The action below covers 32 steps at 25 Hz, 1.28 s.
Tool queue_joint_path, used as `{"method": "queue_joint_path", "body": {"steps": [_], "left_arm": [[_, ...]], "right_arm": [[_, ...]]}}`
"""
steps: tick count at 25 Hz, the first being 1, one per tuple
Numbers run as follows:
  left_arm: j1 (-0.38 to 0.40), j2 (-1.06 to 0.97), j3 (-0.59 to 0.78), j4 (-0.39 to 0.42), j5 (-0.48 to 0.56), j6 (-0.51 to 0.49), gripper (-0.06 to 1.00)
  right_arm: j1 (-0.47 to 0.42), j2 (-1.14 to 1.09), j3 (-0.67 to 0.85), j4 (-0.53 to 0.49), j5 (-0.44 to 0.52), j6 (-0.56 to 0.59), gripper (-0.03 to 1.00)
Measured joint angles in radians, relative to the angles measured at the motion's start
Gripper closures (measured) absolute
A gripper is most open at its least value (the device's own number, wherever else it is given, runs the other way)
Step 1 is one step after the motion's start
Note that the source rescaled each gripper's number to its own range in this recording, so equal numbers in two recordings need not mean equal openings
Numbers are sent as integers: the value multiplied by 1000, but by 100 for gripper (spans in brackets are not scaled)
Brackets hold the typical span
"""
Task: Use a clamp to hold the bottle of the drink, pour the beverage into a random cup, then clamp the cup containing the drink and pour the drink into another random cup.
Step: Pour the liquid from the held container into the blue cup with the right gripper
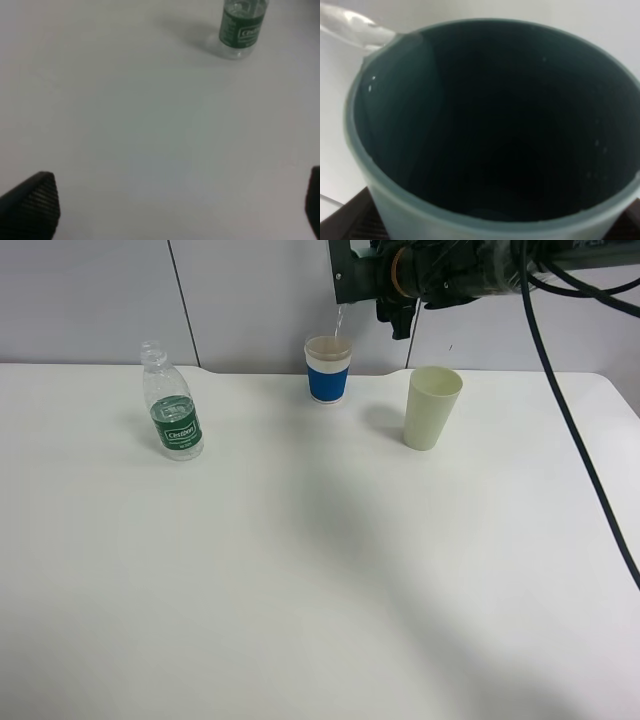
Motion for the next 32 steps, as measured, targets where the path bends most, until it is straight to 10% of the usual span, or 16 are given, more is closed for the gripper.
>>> {"method": "queue_joint_path", "body": {"steps": [32], "left_arm": [[0, 0, 0, 0, -1, 0, -6]], "right_arm": [[0, 0, 0, 0, 1, -171, 97]]}}
